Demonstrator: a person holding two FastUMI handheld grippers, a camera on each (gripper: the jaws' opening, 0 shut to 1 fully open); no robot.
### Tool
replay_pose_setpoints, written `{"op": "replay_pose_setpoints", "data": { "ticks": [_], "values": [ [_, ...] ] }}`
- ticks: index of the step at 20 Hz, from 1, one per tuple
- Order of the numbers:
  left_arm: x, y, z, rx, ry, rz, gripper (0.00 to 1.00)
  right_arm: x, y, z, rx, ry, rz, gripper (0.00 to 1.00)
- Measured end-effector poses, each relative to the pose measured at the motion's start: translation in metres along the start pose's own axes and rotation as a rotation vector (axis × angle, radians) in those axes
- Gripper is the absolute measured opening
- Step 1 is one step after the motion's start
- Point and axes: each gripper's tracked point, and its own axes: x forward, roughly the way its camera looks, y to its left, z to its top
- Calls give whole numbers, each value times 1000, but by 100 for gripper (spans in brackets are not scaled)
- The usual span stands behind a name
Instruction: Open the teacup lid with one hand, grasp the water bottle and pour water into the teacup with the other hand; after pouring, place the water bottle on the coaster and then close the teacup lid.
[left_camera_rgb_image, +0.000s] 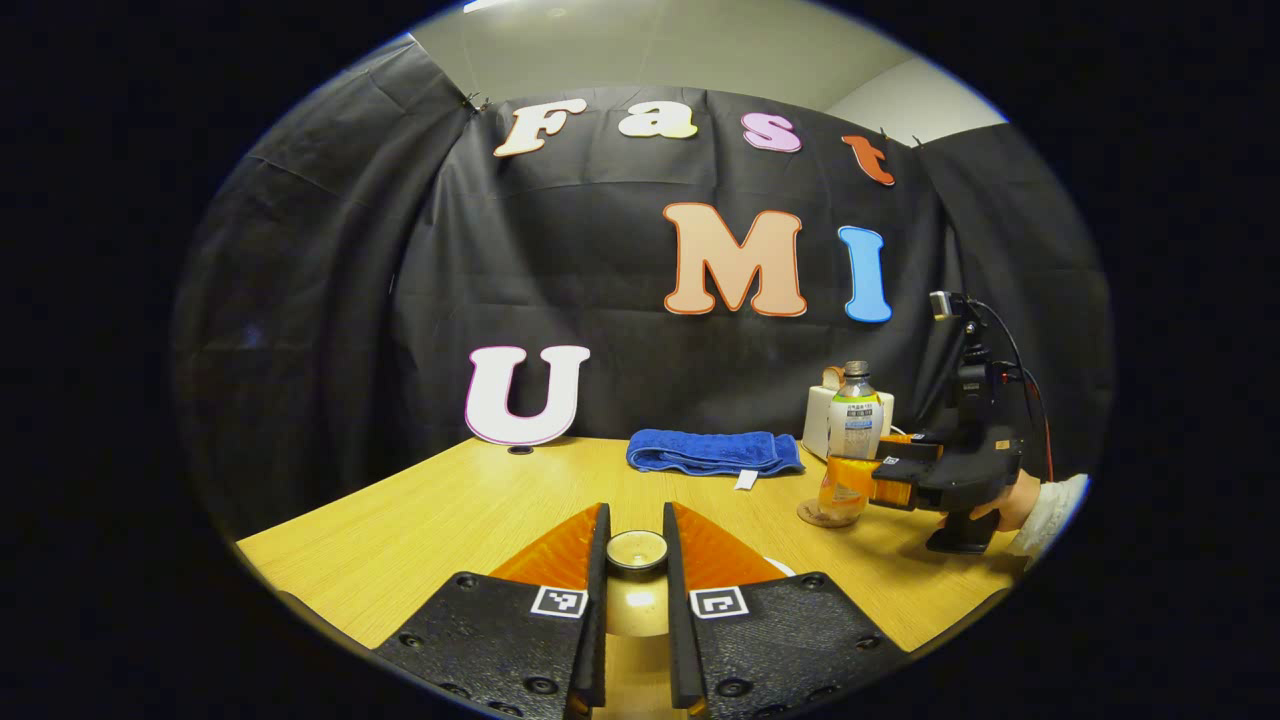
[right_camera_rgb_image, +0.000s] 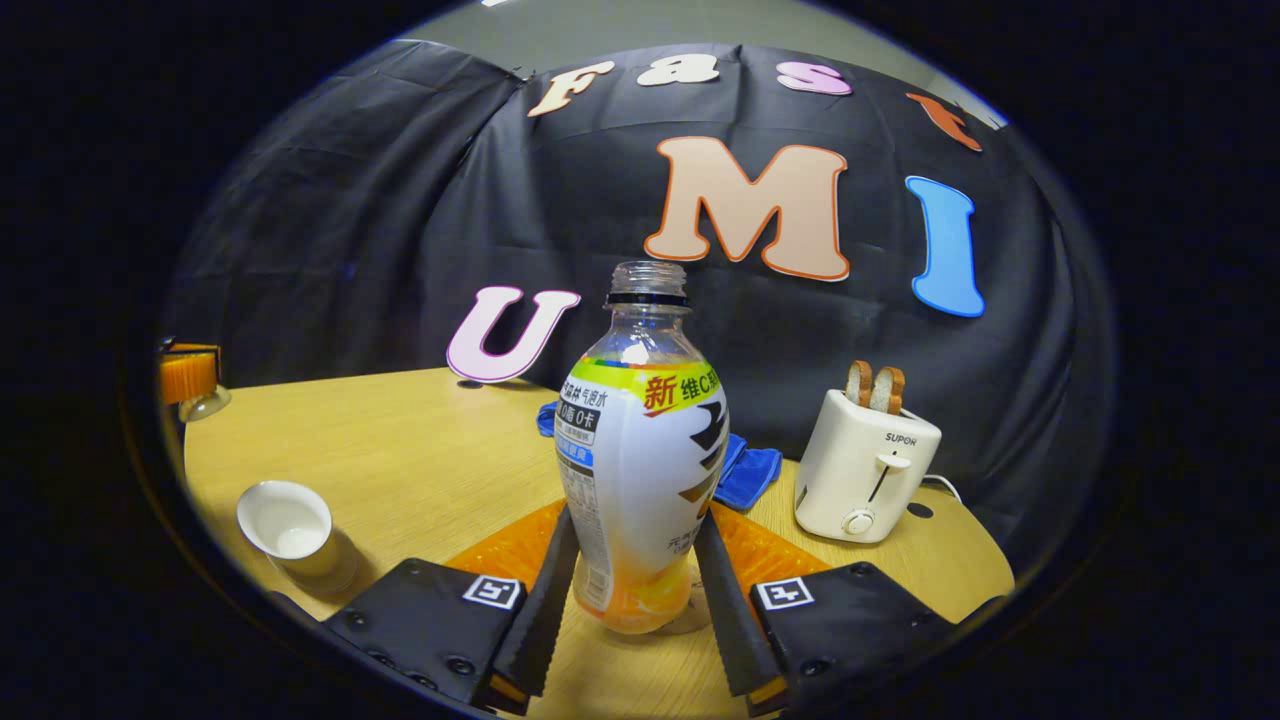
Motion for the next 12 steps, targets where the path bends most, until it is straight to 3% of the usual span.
{"op": "replay_pose_setpoints", "data": {
  "ticks": [3,7,12],
  "values": [
    [-1,-1,-2,-3,4,-5,23,15,-11,-6,74,-5,-20,70],
    [-1,-1,-2,-6,6,-5,23,32,-33,-20,95,4,-83,70],
    [-1,-2,-4,-8,10,-7,23,39,-40,-27,117,14,-107,70]
  ]
}}
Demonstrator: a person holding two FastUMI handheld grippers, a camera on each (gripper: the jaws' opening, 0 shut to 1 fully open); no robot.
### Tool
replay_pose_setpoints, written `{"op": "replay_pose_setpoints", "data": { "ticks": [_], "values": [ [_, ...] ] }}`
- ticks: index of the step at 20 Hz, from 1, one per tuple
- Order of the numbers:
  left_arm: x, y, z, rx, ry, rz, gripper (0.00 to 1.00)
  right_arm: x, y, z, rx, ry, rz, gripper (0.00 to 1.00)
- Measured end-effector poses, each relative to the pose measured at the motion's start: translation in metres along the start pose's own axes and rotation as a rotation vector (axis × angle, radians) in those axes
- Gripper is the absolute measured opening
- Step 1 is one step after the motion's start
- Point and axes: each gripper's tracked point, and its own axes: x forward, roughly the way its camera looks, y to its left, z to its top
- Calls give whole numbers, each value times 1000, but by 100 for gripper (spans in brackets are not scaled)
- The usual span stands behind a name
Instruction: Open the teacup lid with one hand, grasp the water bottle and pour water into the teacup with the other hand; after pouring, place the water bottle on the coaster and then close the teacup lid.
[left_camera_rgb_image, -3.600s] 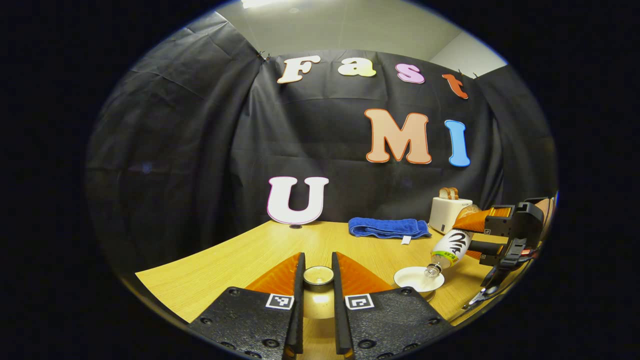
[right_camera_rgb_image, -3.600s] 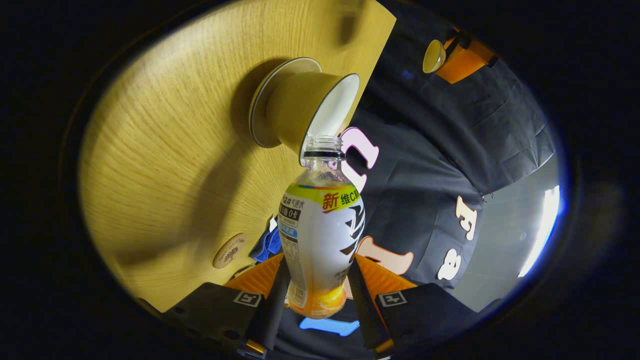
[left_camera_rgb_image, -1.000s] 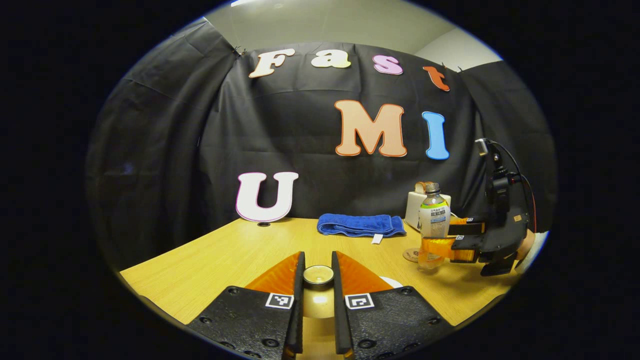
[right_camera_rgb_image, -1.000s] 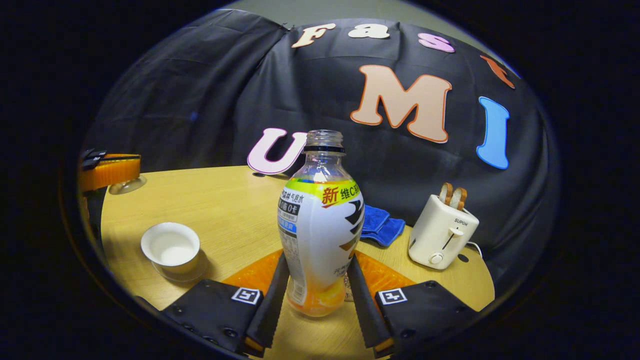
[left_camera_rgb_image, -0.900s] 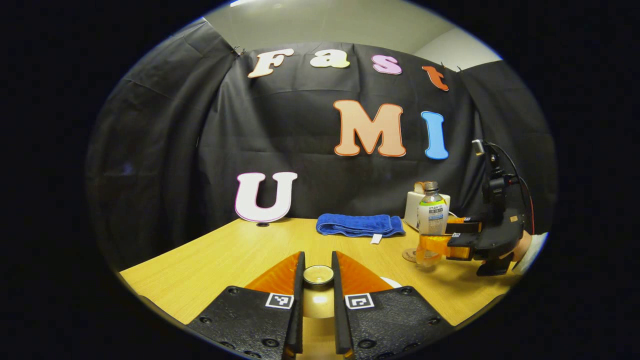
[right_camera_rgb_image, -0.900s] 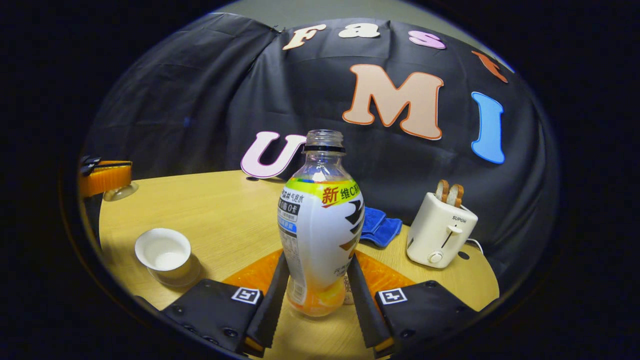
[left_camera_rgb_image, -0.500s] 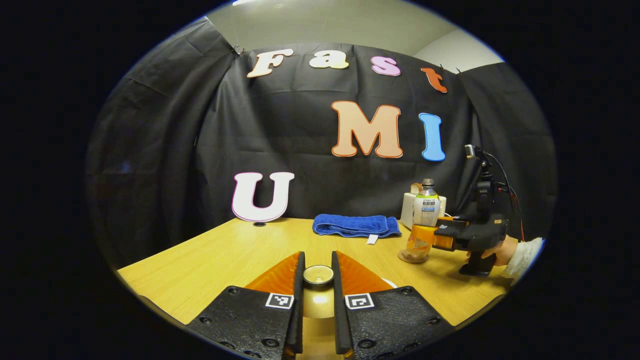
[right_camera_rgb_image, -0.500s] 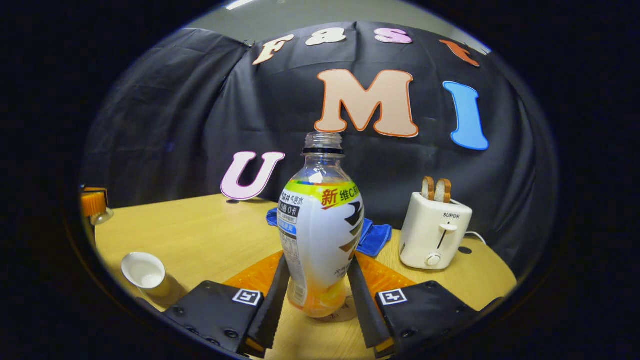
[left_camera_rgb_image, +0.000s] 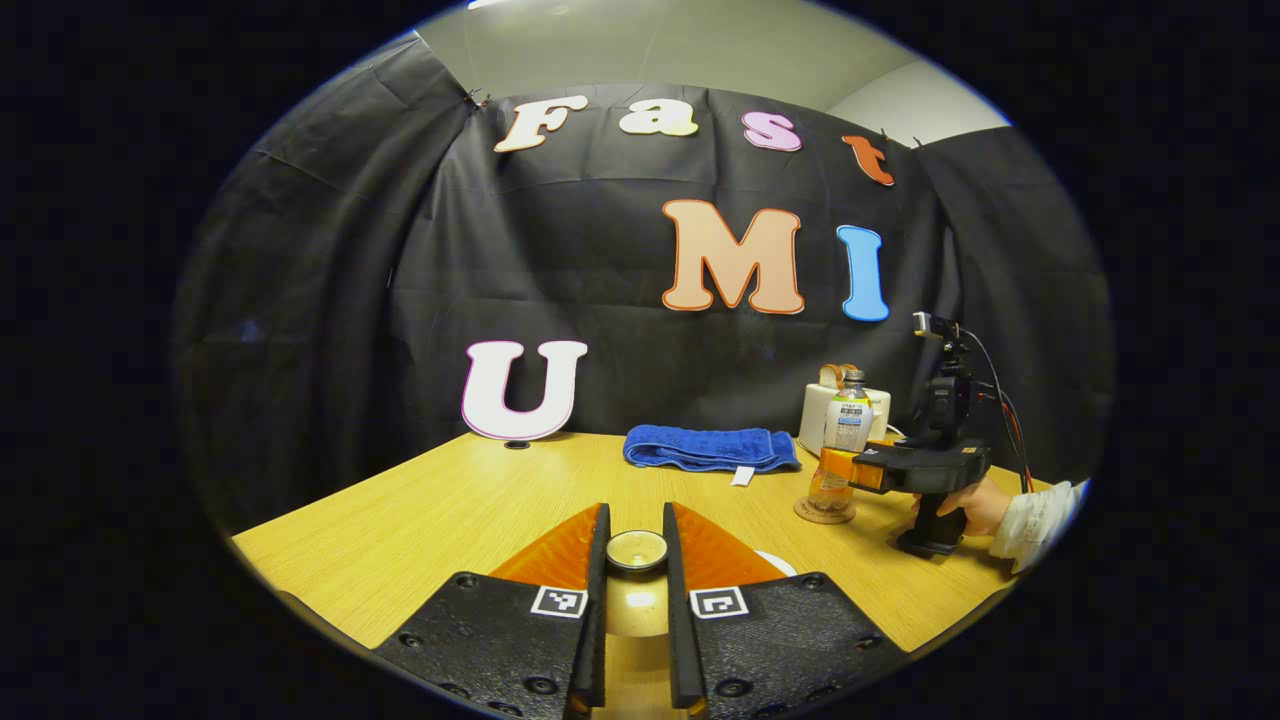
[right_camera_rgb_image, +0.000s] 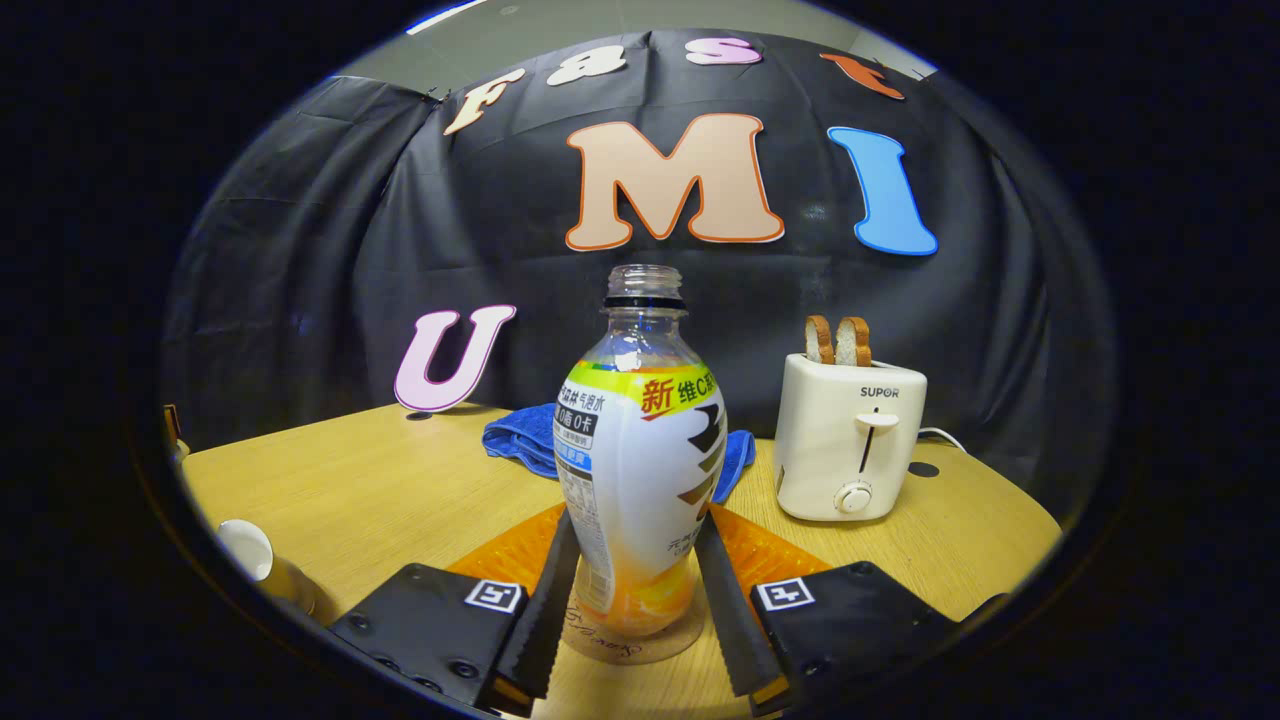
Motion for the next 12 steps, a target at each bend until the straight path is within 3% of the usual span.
{"op": "replay_pose_setpoints", "data": {
  "ticks": [4,8,10,12],
  "values": [
    [0,-1,0,-3,2,0,23,-1,1,-4,7,15,5,70],
    [0,-1,0,-4,3,-4,23,-4,1,-7,-10,19,5,76],
    [1,-2,-1,-1,3,-7,23,-4,2,-8,-12,22,8,81],
    [2,-8,-2,3,4,-17,23,-8,0,-6,-21,15,0,99]
  ]
}}
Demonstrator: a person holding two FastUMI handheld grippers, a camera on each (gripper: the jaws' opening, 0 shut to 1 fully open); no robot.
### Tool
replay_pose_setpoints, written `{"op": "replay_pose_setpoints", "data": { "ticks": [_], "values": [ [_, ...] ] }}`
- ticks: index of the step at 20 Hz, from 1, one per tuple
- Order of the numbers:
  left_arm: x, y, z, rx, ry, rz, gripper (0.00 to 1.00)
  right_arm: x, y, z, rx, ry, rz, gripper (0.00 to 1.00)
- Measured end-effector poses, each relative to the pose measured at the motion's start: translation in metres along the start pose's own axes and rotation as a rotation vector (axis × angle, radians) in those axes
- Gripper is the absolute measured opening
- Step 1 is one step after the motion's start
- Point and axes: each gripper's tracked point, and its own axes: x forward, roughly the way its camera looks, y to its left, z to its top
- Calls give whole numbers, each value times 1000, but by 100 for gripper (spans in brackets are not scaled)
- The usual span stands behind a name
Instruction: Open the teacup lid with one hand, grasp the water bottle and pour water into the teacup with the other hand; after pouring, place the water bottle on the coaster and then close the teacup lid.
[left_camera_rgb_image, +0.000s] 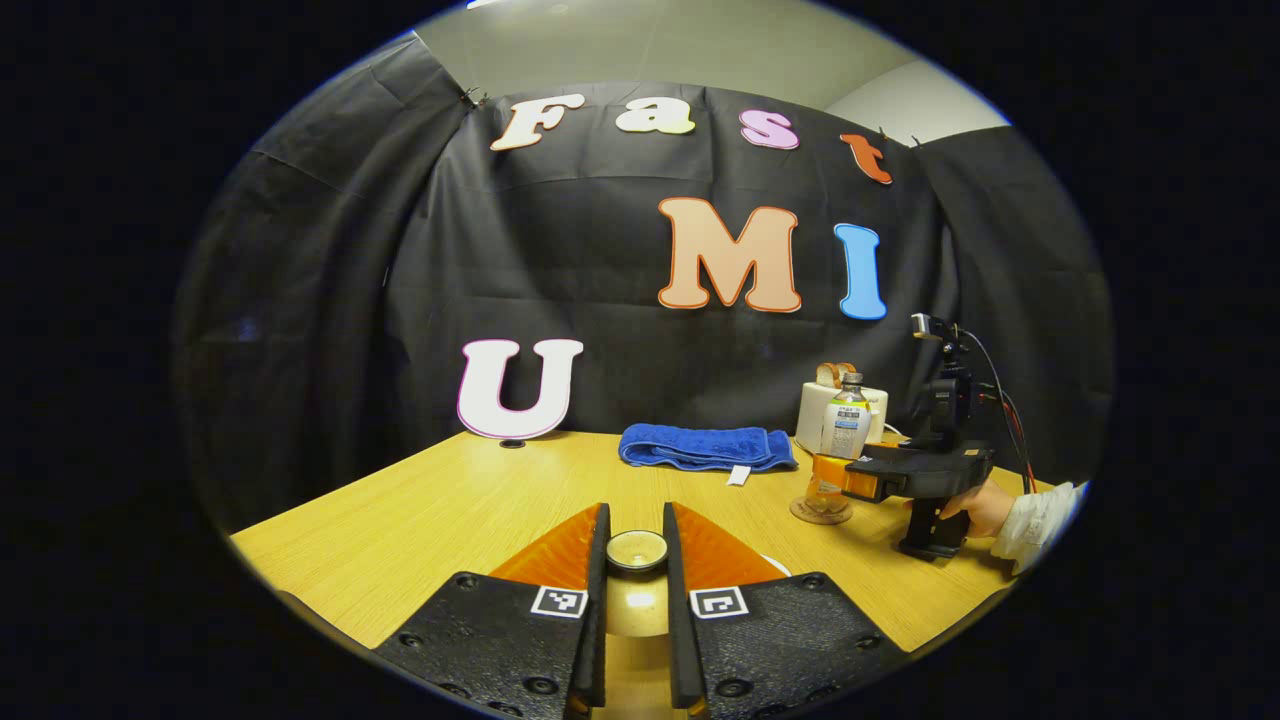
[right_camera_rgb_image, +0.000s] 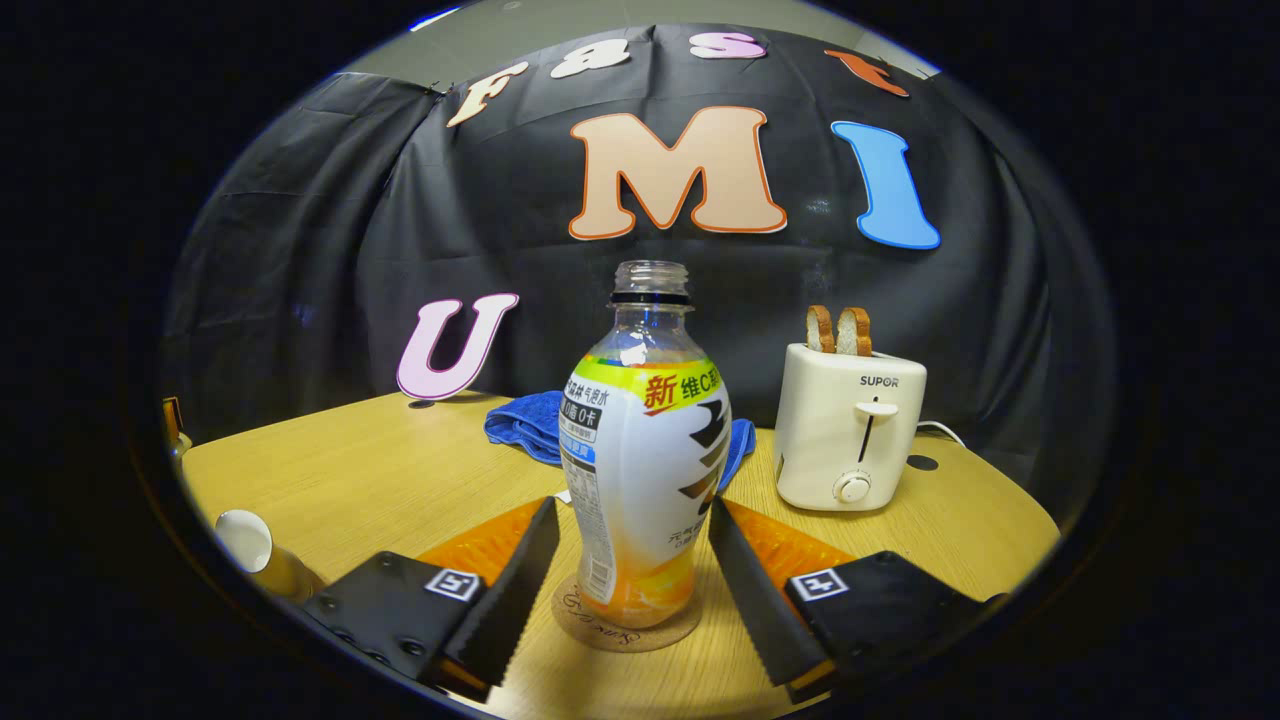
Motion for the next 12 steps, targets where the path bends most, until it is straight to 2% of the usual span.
{"op": "replay_pose_setpoints", "data": {
  "ticks": [2,3,5,7,8,9,11,12],
  "values": [
    [3,-5,0,8,2,-13,23,-10,-3,4,-8,-12,-9,100],
    [6,-8,-1,12,3,-20,23,-15,-4,6,-7,-19,-9,96],
    [9,-16,-3,16,9,-38,23,-26,-7,10,-14,-37,-14,100],
    [13,-23,-6,10,16,-58,22,-39,-7,15,-21,-53,-12,100],
    [16,-25,-7,5,19,-62,22,-46,-8,16,-26,-58,-10,96],
    [19,-26,-8,1,22,-67,23,-51,-8,17,-31,-64,-12,100],
    [24,-32,-13,-4,31,-79,23,-62,-10,17,-49,-75,-19,100],
    [27,-34,-16,-2,38,-83,22,-67,-10,17,-55,-82,-21,96]
  ]
}}
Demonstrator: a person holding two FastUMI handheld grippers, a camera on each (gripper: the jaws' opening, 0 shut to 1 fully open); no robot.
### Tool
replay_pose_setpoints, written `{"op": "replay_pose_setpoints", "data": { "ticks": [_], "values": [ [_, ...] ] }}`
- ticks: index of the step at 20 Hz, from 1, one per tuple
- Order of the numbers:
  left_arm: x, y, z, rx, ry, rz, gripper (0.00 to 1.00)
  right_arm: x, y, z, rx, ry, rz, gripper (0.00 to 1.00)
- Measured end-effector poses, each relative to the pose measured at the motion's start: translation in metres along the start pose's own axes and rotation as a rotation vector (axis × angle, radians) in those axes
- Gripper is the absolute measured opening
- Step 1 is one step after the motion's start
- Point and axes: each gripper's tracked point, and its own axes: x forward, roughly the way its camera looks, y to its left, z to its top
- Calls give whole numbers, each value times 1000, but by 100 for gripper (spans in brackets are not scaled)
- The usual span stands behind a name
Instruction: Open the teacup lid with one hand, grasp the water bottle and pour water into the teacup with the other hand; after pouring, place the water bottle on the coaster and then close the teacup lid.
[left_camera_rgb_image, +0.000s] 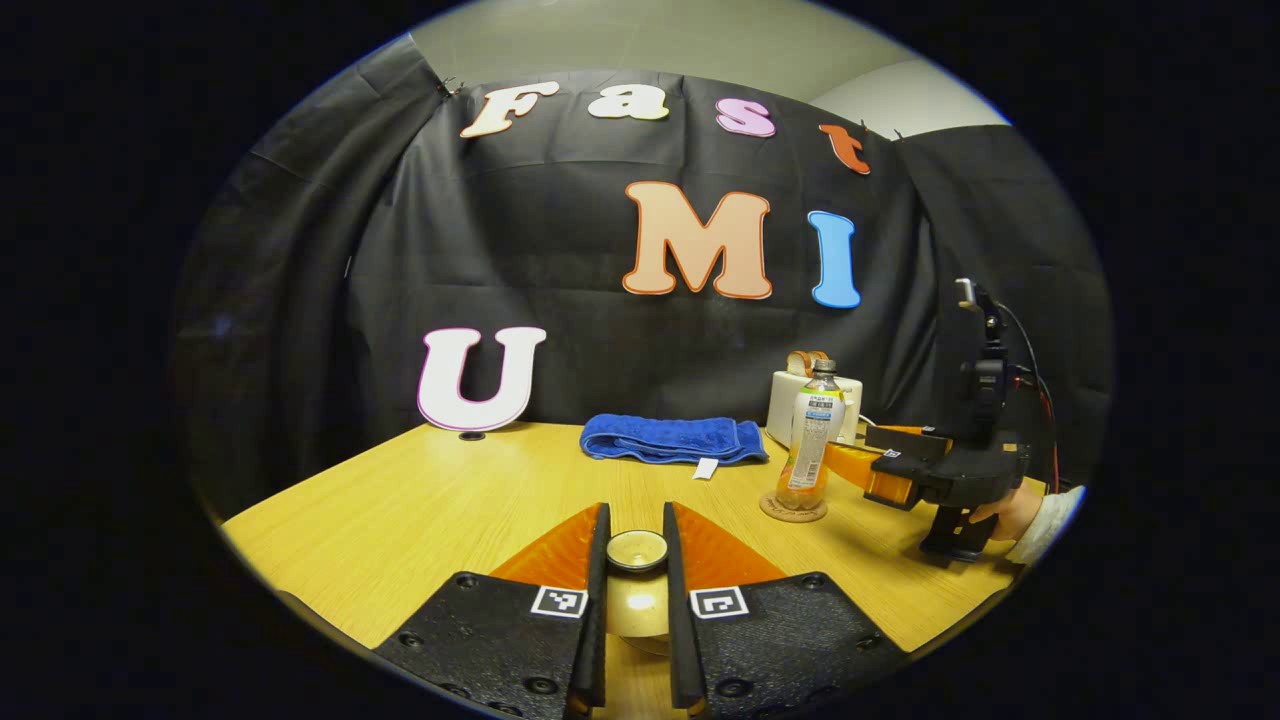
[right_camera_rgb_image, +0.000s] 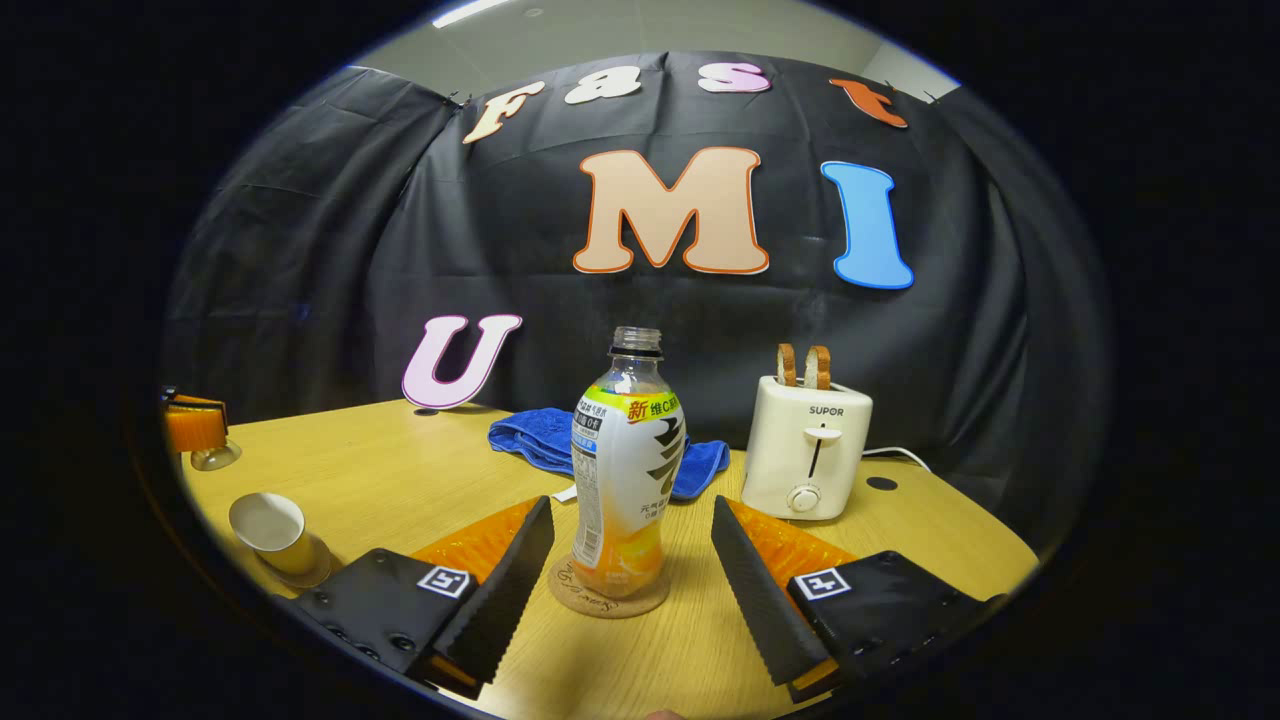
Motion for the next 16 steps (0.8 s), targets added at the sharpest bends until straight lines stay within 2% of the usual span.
{"op": "replay_pose_setpoints", "data": {
  "ticks": [5,10,12,16],
  "values": [
    [11,-10,-16,15,39,-21,23,-23,3,7,-21,-37,3,95],
    [20,-23,-27,21,57,-45,23,-34,9,6,18,-37,20,95],
    [22,-26,-29,28,61,-49,23,-38,6,6,24,-41,13,100],
    [27,-31,-38,43,75,-53,23,-43,5,3,21,-38,13,100]
  ]
}}
